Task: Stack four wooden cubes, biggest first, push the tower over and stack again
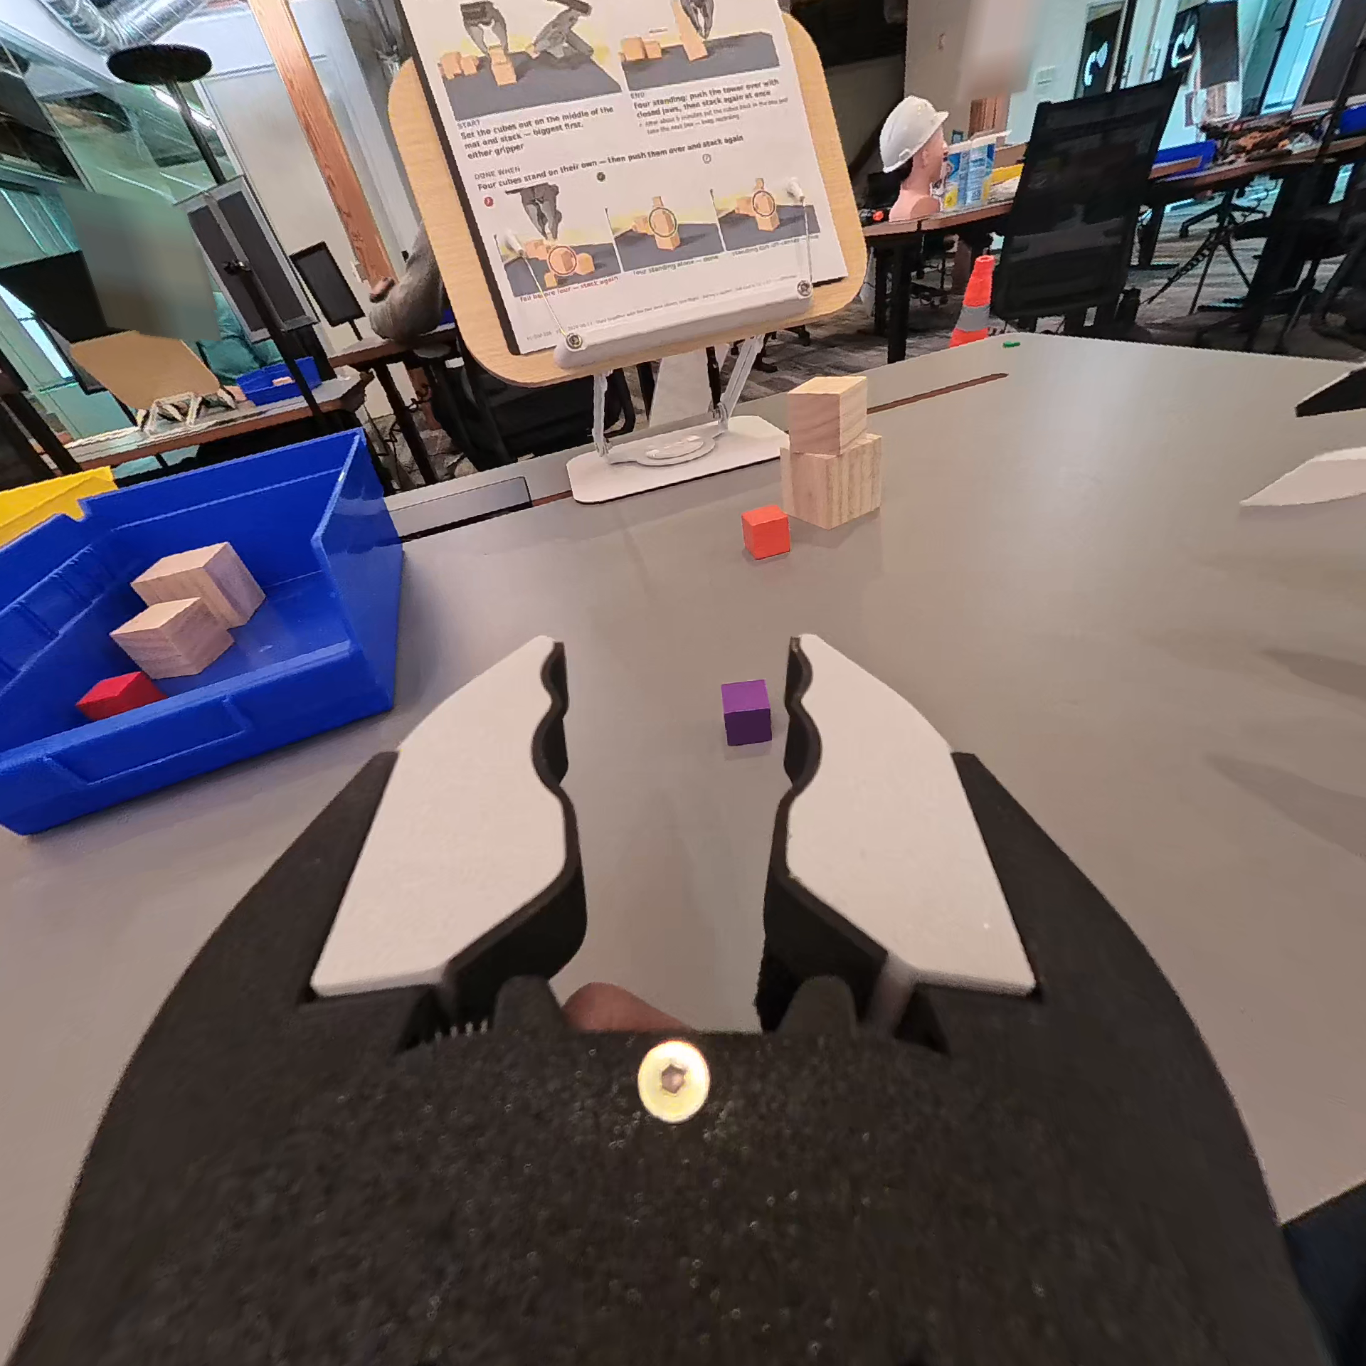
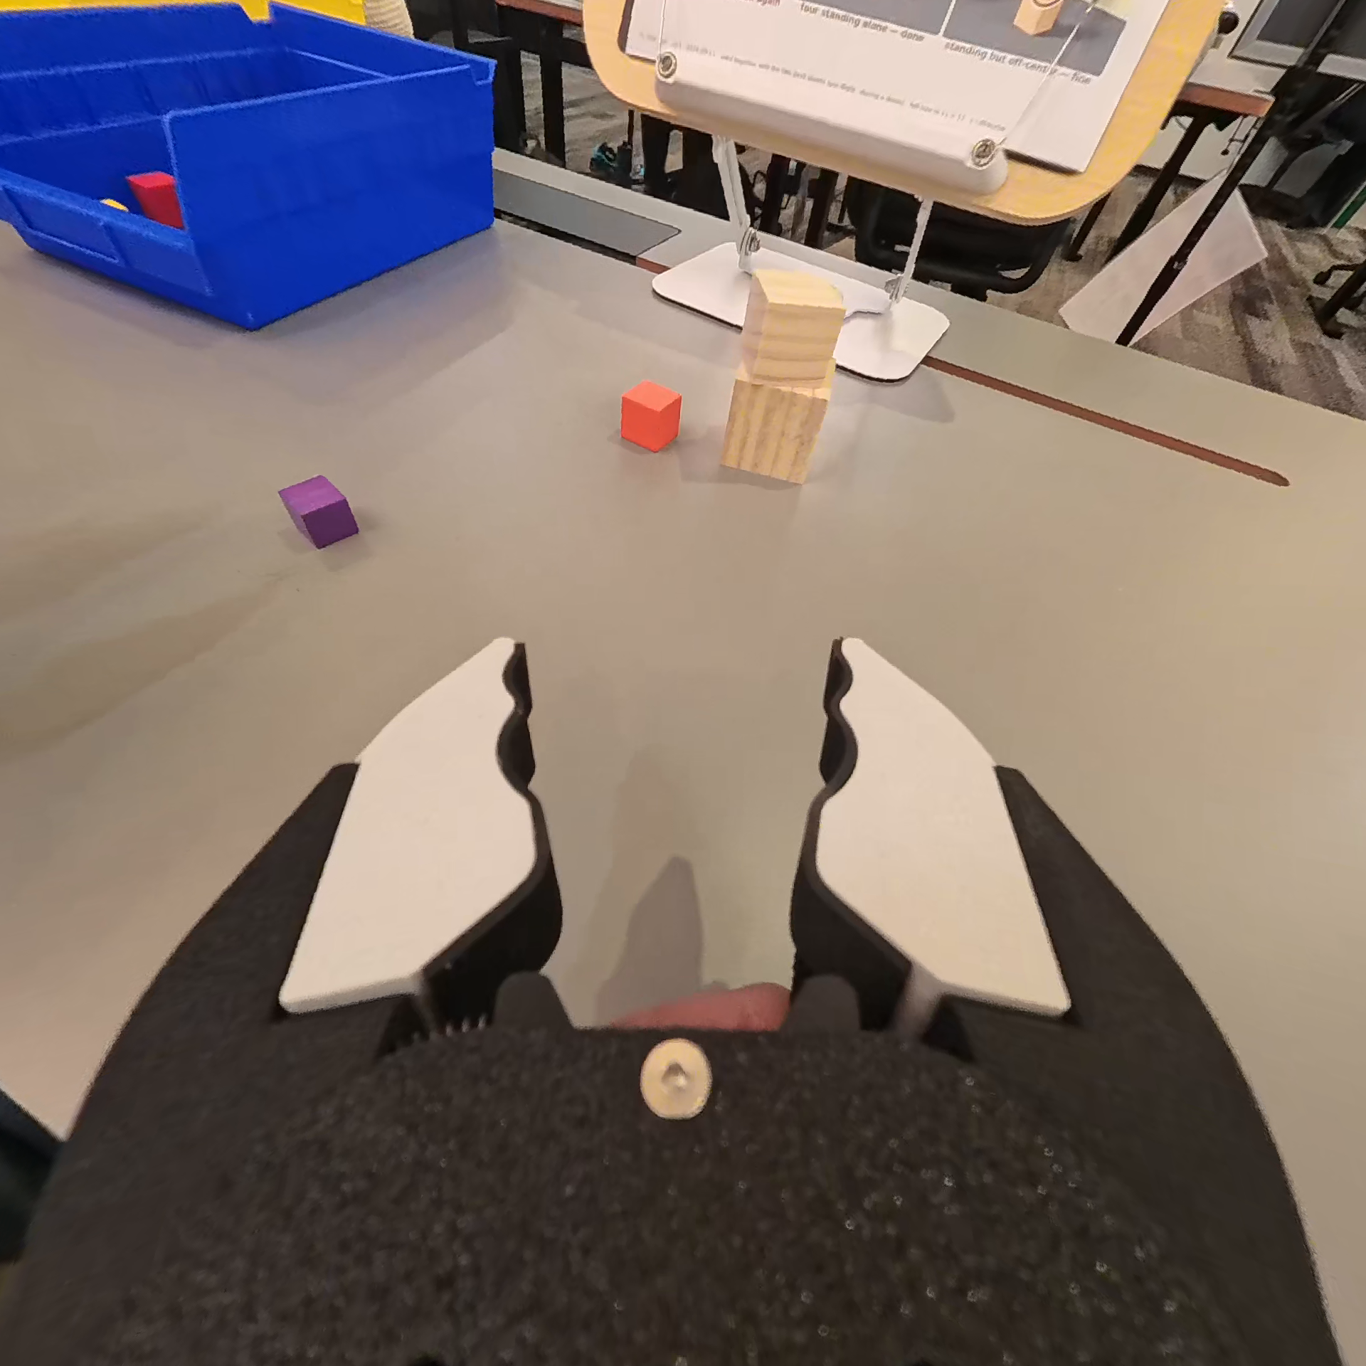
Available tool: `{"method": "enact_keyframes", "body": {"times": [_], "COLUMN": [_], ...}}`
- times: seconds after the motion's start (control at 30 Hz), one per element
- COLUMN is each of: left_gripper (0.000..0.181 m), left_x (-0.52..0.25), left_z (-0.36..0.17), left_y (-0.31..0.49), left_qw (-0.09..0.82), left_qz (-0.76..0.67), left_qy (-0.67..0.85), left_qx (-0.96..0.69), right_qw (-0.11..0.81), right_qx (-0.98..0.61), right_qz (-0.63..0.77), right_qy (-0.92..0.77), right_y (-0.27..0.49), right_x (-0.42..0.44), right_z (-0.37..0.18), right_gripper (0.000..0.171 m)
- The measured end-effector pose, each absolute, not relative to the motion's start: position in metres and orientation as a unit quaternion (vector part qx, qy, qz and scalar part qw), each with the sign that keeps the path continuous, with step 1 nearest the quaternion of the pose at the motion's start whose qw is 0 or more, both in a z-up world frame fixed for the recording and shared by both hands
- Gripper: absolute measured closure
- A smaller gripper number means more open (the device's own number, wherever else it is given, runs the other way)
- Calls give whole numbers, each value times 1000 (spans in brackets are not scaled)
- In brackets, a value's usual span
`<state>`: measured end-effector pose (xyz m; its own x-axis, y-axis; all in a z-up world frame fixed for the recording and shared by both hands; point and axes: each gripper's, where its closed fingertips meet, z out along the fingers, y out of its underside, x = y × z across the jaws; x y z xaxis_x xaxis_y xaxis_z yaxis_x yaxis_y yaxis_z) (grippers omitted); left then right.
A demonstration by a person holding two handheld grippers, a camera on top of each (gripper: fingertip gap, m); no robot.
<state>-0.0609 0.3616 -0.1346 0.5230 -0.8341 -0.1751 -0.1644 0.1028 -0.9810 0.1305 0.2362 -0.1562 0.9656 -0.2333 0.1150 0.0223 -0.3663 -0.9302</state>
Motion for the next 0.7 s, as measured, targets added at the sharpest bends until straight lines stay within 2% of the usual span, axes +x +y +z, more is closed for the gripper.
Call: {"method": "enact_keyframes", "body": {"times": [0.23,0.37,0.5,0.63,0.7], "left_gripper": [122,117,109,90,86], "left_x": [-58,-38,16,96,133], "left_z": [-138,-134,-116,-139,-147], "left_y": [359,356,373,390,413], "left_qw": [613,575,523,386,393], "left_qz": [-270,-294,-318,-316,-273], "left_qy": [424,478,538,632,651], "left_qx": [-610,-595,-579,-593,-589], "right_qw": [553,554,558,562,560], "right_qx": [-824,-823,-819,-817,-818], "right_qz": [-112,-112,-117,-114,-117], "right_qy": [61,61,59,58,56], "right_y": [241,243,243,242,240], "right_x": [132,135,139,141,143], "right_z": [-163,-158,-152,-149,-150], "right_gripper": [95,96,97,98,99]}}
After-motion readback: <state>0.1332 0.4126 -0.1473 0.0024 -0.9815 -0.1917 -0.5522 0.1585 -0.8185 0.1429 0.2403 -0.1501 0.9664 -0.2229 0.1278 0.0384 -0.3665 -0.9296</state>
